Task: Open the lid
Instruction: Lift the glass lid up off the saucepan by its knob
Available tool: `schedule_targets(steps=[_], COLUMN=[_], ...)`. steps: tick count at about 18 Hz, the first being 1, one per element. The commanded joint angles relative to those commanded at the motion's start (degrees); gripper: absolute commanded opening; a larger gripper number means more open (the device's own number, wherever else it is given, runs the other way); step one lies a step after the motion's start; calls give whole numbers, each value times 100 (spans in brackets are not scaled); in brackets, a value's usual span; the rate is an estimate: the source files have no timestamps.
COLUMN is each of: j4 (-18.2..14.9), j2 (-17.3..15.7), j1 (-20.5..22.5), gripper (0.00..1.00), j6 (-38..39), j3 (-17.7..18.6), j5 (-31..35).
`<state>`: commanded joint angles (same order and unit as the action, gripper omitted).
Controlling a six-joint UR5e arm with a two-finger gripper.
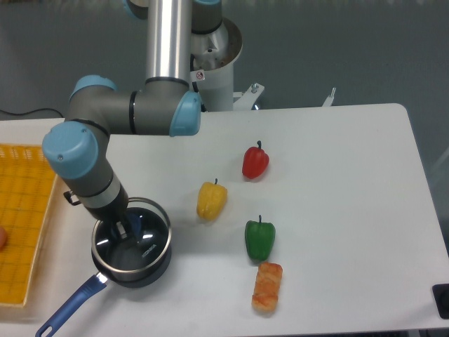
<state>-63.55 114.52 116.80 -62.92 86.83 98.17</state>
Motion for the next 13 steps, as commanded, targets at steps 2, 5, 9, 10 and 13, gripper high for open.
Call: schedule_targets(steps=[2, 5, 9, 10, 13], j4=[-9, -9, -26, -44, -228], j2=[-44, -70, -141, -176, -263], j1=[96, 219, 387, 396, 615], gripper=[63, 63, 63, 63, 63], j6=[-9, -44, -194, -194, -273], j3=[27, 44, 44, 44, 44], j5=[9, -8, -70, -70, -210])
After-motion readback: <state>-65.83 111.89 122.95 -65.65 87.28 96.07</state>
